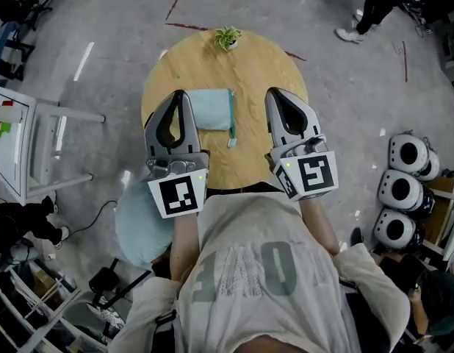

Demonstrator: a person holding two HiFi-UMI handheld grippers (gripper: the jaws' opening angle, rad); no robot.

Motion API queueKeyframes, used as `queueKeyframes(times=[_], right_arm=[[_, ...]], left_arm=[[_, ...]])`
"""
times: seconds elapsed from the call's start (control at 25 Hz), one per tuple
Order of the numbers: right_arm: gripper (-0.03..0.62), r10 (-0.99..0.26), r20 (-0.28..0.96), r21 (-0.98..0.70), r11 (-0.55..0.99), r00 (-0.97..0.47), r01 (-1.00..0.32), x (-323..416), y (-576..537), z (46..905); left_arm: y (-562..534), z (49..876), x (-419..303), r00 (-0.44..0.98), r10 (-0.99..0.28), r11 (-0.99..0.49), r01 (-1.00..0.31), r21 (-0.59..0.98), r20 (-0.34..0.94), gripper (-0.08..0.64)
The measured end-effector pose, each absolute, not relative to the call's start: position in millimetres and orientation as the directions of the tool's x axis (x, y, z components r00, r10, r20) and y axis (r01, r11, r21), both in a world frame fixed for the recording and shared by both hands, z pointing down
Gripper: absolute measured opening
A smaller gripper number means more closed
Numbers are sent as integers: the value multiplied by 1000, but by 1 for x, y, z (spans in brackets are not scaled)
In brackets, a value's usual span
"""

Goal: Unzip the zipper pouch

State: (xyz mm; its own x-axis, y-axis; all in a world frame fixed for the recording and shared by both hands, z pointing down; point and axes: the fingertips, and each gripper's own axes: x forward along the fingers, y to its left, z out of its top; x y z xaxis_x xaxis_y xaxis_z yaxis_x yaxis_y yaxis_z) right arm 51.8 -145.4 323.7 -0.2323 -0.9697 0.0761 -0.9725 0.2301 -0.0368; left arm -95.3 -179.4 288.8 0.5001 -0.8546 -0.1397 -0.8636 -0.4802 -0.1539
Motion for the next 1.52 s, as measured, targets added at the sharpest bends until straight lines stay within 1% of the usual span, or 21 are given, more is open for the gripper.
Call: queueKeyframes(times=[0.36,0.44,0.52,0.6,0.72,0.8,0.88,1.04,1.16,1.32,1.52], right_arm=[[31,-973,89,-55,208,-213,-977,64,-143,331],[30,-973,95,-60,204,-209,-977,65,-141,332],[29,-972,99,-57,208,-213,-976,66,-140,334],[30,-972,102,-60,207,-212,-977,68,-139,335],[30,-971,108,-60,210,-216,-976,71,-136,336],[31,-970,112,-61,210,-216,-976,72,-134,337],[31,-970,114,-62,207,-213,-976,74,-132,339],[30,-971,122,-67,198,-205,-978,79,-128,343],[31,-972,128,-76,189,-197,-979,82,-124,346],[30,-973,137,-80,176,-185,-981,84,-120,349],[31,-976,143,-86,154,-165,-984,89,-113,350]], left_arm=[[-187,289,-90,514,-846,-482,-851,-207,-142,31],[-188,291,-88,521,-844,-488,-845,-219,-129,52],[-190,294,-85,530,-841,-495,-836,-238,-112,99],[-191,299,-81,555,-827,-510,-806,-301,-86,132],[-188,315,-66,636,-772,-562,-675,-478,8,211],[-182,331,-58,675,-734,-598,-591,-541,73,242],[-173,354,-50,705,-694,-631,-498,-595,145,261],[-157,410,-38,734,-608,-667,-265,-696,303,287],[-152,449,-34,729,-563,-682,-143,-717,390,287],[-141,501,-29,705,-485,-721,12,-693,517,287],[-129,553,-28,654,-408,-761,142,-633,637,287]])
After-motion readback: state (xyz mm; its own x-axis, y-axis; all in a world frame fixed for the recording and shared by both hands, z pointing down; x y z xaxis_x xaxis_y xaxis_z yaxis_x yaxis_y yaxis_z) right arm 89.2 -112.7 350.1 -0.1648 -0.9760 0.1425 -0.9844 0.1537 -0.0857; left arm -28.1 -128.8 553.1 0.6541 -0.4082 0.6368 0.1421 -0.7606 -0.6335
